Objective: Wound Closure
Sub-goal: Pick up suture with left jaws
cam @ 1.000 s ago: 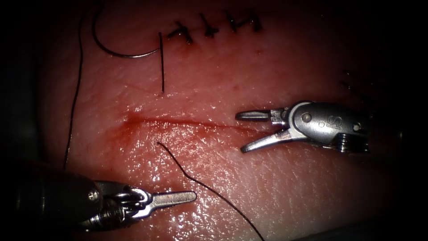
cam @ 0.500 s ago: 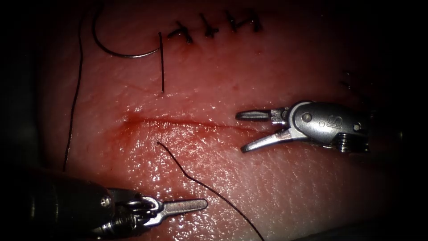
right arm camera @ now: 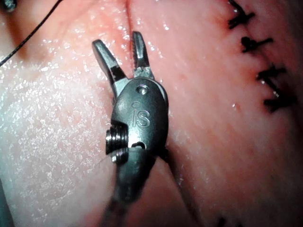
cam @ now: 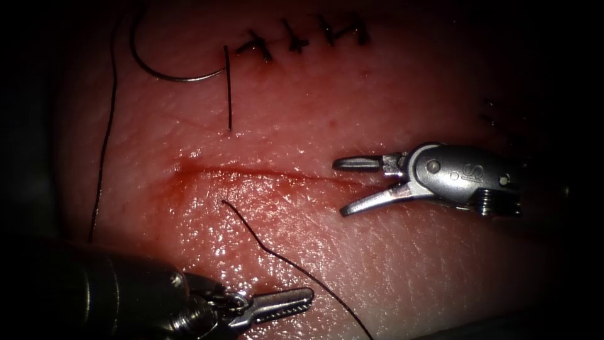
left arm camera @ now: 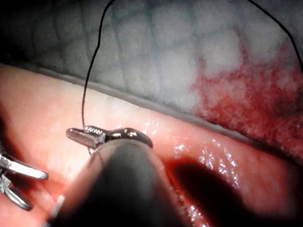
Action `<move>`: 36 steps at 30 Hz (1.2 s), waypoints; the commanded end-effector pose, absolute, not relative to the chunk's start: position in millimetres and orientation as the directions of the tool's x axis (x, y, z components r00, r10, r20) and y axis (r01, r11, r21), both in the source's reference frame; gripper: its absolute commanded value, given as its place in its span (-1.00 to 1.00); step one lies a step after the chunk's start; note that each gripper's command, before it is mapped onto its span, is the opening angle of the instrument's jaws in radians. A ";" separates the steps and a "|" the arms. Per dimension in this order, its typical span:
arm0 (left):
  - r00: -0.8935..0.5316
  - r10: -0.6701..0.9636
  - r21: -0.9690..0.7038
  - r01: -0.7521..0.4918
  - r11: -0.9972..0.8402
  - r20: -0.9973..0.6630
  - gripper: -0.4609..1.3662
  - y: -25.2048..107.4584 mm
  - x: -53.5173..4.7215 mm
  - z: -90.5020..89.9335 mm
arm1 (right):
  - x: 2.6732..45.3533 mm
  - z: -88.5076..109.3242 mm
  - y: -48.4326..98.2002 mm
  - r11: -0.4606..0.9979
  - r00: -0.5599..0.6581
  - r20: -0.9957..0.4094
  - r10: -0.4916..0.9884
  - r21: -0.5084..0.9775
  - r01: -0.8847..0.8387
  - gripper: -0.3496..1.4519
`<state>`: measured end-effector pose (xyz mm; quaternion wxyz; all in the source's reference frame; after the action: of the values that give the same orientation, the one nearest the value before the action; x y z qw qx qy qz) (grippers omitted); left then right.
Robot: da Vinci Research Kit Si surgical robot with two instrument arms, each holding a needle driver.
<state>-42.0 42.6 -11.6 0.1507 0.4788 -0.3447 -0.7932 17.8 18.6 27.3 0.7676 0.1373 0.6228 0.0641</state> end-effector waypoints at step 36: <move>-0.483 -0.595 0.721 -0.115 -0.683 -0.642 0.29 39.1 -48.2 -7.9 | 17.6 27.3 17.8 0.955 0.213 -0.941 0.262 0.285 0.086 -0.09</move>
<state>-48.6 39.0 -7.8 0.1559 0.4844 -0.3656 -0.7793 17.6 17.8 27.2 0.7662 0.1397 0.6247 0.0570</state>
